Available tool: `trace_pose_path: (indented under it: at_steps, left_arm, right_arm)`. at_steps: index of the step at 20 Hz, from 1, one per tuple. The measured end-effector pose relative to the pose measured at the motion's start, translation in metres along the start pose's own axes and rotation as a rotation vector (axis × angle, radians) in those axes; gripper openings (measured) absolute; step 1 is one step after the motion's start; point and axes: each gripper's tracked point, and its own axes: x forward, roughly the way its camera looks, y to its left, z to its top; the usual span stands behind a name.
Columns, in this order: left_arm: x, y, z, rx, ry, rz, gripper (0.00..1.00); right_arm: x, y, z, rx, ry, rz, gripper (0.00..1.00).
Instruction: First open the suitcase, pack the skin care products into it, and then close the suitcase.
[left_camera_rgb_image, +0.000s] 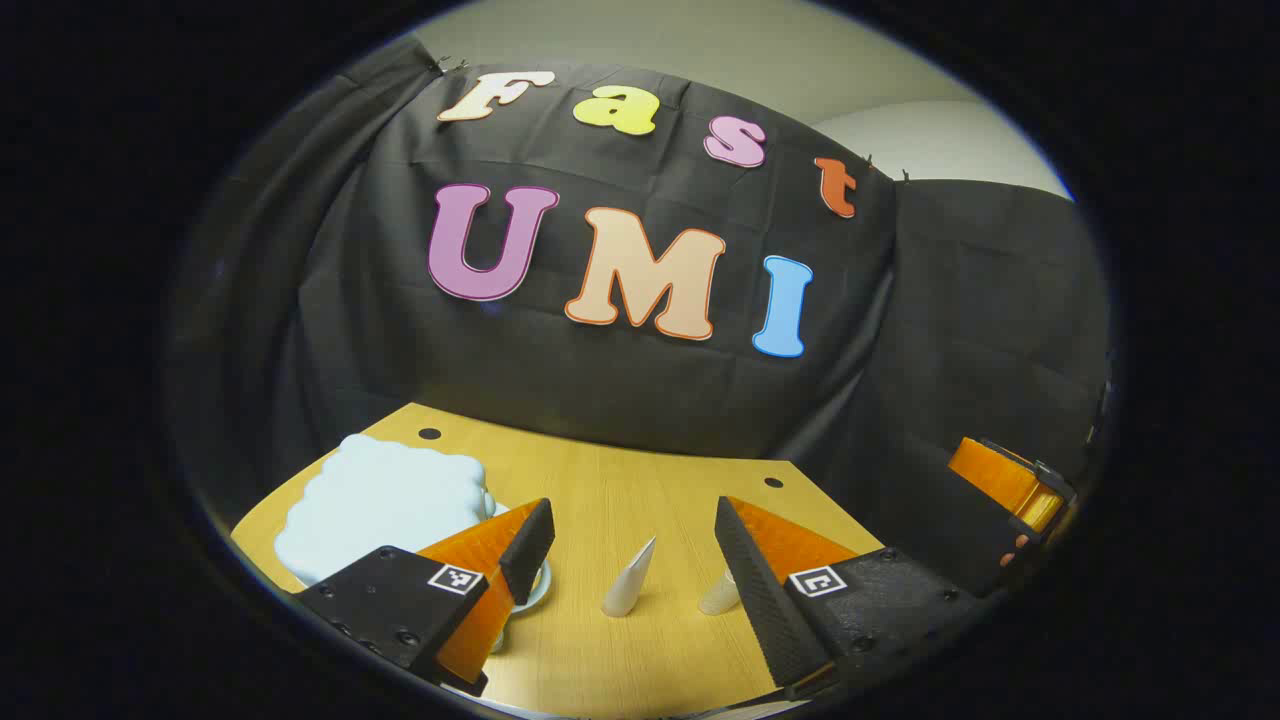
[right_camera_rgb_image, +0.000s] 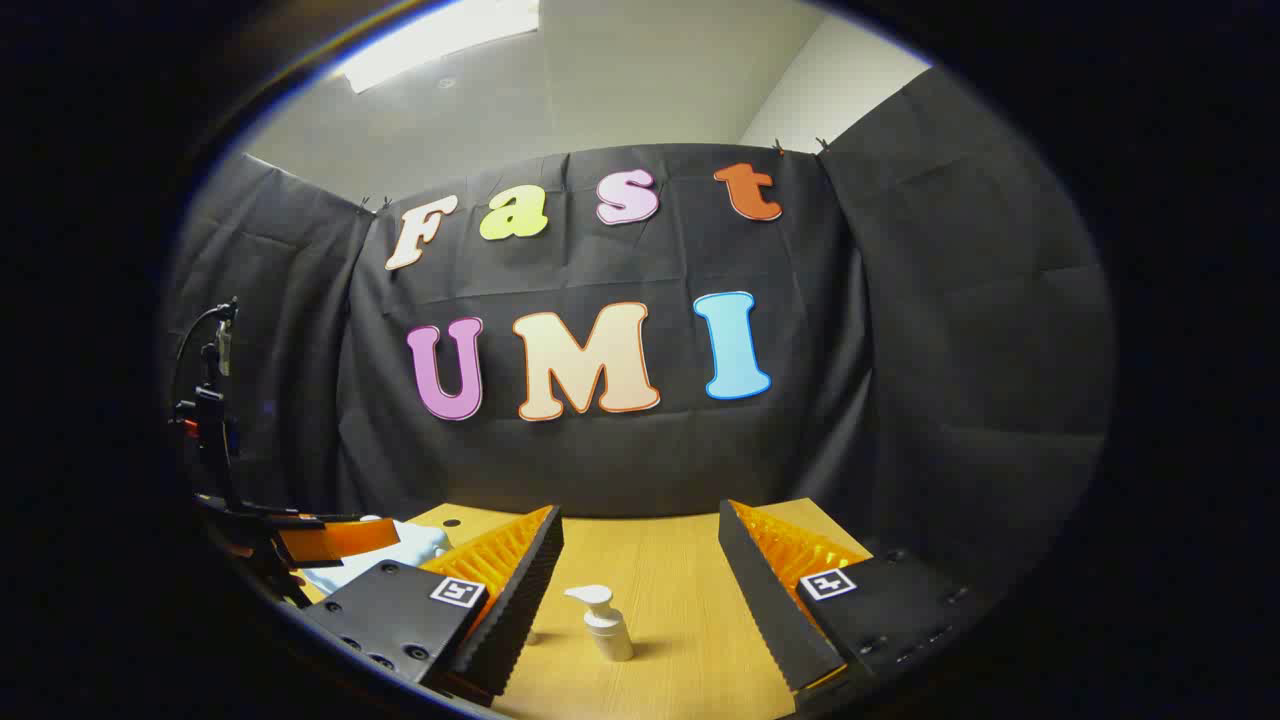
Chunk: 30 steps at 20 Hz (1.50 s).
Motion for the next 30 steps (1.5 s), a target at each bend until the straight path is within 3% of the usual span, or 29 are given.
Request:
trace_pose_path:
  at_steps: [10,20,30]
  left_arm:
    - [-0.001,0.012,-0.005,0.008,0.028,0.048,0.95]
    - [0.005,0.006,-0.022,0.023,0.083,0.027,0.95]
    - [0.06,0.045,-0.032,0.004,0.205,0.05,0.95]
  right_arm:
    - [-0.001,0.001,-0.007,0.012,0.008,0.008,0.98]
    - [0.003,0.0,-0.024,0.027,0.046,0.014,0.96]
    - [0.005,-0.004,-0.05,0.018,0.112,0.002,0.98]
